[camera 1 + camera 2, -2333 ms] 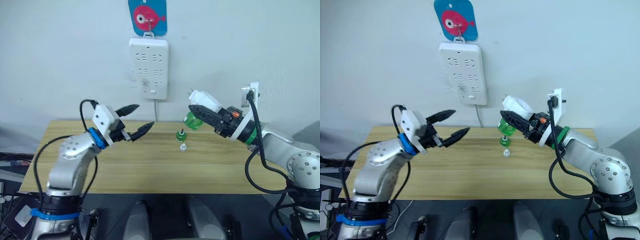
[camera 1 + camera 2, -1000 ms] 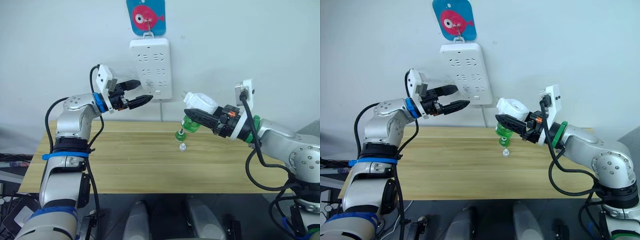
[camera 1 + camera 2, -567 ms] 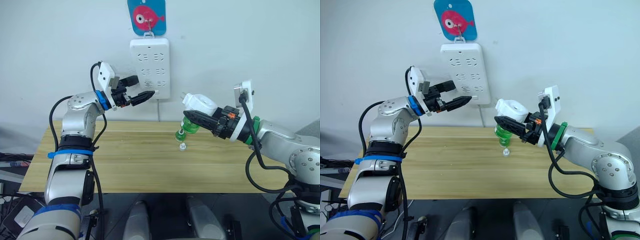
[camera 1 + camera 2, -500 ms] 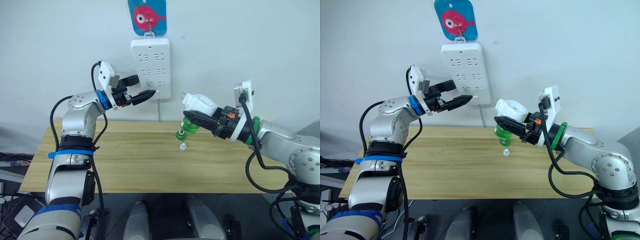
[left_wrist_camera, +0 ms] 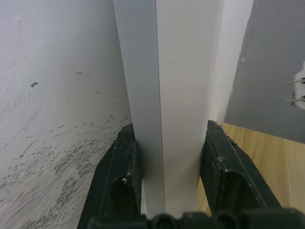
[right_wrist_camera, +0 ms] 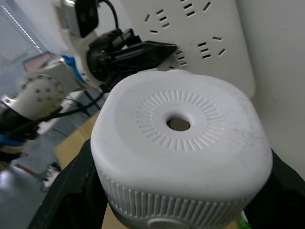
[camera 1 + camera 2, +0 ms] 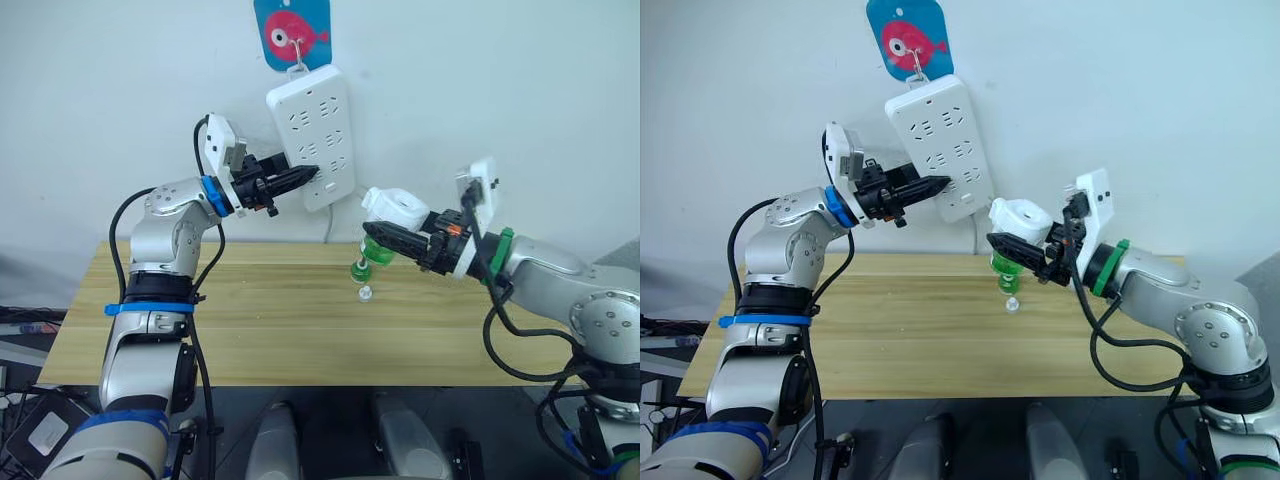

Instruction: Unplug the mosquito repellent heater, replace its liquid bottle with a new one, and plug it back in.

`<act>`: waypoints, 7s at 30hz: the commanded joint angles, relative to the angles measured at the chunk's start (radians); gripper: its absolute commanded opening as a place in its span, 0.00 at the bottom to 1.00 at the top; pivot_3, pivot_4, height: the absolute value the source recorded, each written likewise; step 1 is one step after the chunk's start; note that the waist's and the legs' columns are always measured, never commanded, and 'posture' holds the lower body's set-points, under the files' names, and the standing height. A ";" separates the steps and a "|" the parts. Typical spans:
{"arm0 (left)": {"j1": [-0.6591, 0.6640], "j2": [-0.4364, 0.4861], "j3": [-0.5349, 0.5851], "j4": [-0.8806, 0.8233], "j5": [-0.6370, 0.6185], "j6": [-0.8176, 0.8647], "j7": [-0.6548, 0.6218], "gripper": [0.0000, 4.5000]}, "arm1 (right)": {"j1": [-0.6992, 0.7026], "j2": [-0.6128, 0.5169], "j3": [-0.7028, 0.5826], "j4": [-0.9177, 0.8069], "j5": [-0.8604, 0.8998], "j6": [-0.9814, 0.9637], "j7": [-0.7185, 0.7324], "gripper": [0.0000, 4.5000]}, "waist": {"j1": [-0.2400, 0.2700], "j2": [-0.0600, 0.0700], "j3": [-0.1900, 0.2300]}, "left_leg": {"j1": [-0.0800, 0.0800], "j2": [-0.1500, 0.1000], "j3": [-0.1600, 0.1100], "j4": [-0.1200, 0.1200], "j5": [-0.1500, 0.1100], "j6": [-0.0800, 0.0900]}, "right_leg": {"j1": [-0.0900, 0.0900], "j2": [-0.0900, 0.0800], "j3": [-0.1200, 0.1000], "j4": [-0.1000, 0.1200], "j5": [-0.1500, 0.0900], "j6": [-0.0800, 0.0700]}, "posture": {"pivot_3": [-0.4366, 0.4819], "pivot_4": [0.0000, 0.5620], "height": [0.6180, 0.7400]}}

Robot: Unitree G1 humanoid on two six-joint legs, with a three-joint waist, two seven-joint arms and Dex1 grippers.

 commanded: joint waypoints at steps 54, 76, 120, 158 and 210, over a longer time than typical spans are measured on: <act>0.069 0.051 0.007 -0.142 -0.006 0.051 0.025 0.29 | -0.279 0.364 0.170 0.123 -0.788 0.058 0.171 0.69 | -0.023 0.001 -0.001 | 0.001 0.000 0.000 0.000 0.000 0.000 | 0.000 -0.001 0.000 0.003 0.000 0.000 | 0.33 0.35 0.87; 0.066 0.054 0.012 -0.146 -0.013 0.057 0.029 0.29 | -0.245 0.353 0.166 0.092 -0.835 0.108 0.201 0.69 | -0.023 0.001 -0.001 | 0.001 0.000 -0.001 -0.001 0.000 0.000 | 0.000 -0.001 -0.001 0.003 0.000 0.000 | 0.34 0.34 0.87; 0.114 0.058 -0.012 -0.218 -0.008 0.073 0.003 0.29 | -0.353 0.504 0.154 0.397 -0.963 -0.056 0.238 0.68 | -0.040 0.001 -0.002 | 0.006 0.001 0.000 0.000 0.001 0.001 | 0.000 0.000 0.000 0.011 0.000 0.000 | 0.34 0.36 0.87; 0.142 0.059 -0.047 -0.229 0.027 0.007 -0.009 0.29 | -0.425 0.591 0.111 0.491 -0.960 -0.062 0.239 0.68 | -0.055 0.000 -0.003 | 0.007 0.001 0.000 -0.001 0.004 0.002 | 0.000 0.001 0.000 0.013 0.000 -0.001 | 0.33 0.34 0.87; 0.127 0.075 -0.008 -0.167 0.056 -0.041 -0.004 0.29 | -0.271 0.509 0.122 0.183 -0.927 0.104 0.270 1.00 | -0.024 -0.004 -0.007 | 0.003 0.000 0.003 -0.017 0.008 0.006 | -0.002 -0.003 -0.003 -0.005 0.003 -0.005 | 0.34 0.37 0.87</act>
